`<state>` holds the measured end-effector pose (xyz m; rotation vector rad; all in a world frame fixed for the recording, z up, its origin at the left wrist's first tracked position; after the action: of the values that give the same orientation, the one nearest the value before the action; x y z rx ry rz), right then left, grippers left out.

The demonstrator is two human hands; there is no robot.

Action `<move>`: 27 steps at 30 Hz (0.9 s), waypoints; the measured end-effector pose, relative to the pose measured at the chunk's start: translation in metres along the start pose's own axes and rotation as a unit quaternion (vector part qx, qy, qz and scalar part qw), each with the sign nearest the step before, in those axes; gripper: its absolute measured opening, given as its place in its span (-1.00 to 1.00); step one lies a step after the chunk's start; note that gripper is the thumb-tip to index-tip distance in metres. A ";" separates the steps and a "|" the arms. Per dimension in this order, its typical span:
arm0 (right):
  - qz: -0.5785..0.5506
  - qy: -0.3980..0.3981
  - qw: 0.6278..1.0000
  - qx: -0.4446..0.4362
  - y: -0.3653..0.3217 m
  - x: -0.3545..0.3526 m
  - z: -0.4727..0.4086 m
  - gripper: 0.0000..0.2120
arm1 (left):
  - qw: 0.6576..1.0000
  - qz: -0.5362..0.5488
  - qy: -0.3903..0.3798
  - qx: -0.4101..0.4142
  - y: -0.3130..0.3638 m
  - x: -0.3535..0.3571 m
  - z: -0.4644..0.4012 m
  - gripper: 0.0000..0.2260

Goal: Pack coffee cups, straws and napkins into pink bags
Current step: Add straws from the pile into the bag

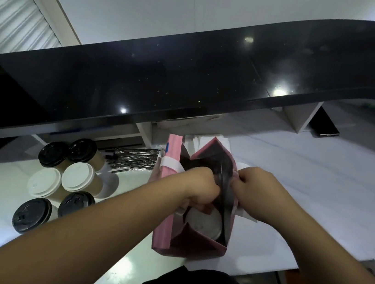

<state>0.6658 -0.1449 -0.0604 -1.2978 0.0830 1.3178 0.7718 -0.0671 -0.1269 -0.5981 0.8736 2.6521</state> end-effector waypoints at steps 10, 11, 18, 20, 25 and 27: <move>0.035 0.032 0.999 -0.021 -0.004 -0.002 0.001 -0.66 | 0.966 -0.120 0.156 0.168 0.029 -0.065 0.087 -0.68; 0.040 0.035 0.998 -0.025 -0.005 -0.002 0.001 -0.67 | 0.961 -0.115 0.186 0.167 0.021 -0.074 0.093 -0.70; 0.074 0.087 0.989 -0.094 -0.032 -0.008 0.004 -0.66 | 0.962 -0.115 0.227 0.101 -0.056 -0.086 0.124 -0.71; 0.090 0.097 0.984 -0.119 -0.046 -0.007 0.000 -0.57 | 0.967 -0.126 0.207 0.075 -0.069 -0.069 0.126 -0.58; 0.167 0.094 0.960 -0.202 -0.086 0.005 -0.025 -0.50 | 0.974 -0.104 0.188 0.075 -0.070 -0.043 0.128 -0.42; 0.193 0.064 0.957 -0.207 -0.095 0.012 -0.037 -0.51 | 0.973 -0.115 0.185 0.078 -0.069 -0.039 0.129 -0.32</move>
<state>0.7606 -0.1371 -0.0222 -1.7896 0.1632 1.6392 0.7942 0.0603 -0.0490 -1.1015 1.0286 2.2757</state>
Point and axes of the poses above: each hand's wrist, its own z-axis away from the middle knuckle, its own x-axis out of the palm, y = z × x, the point moved 10 cm from there along -z, towards the middle knuckle, and after that the axes turned 8 degrees about -z, right-handed, at the moved point
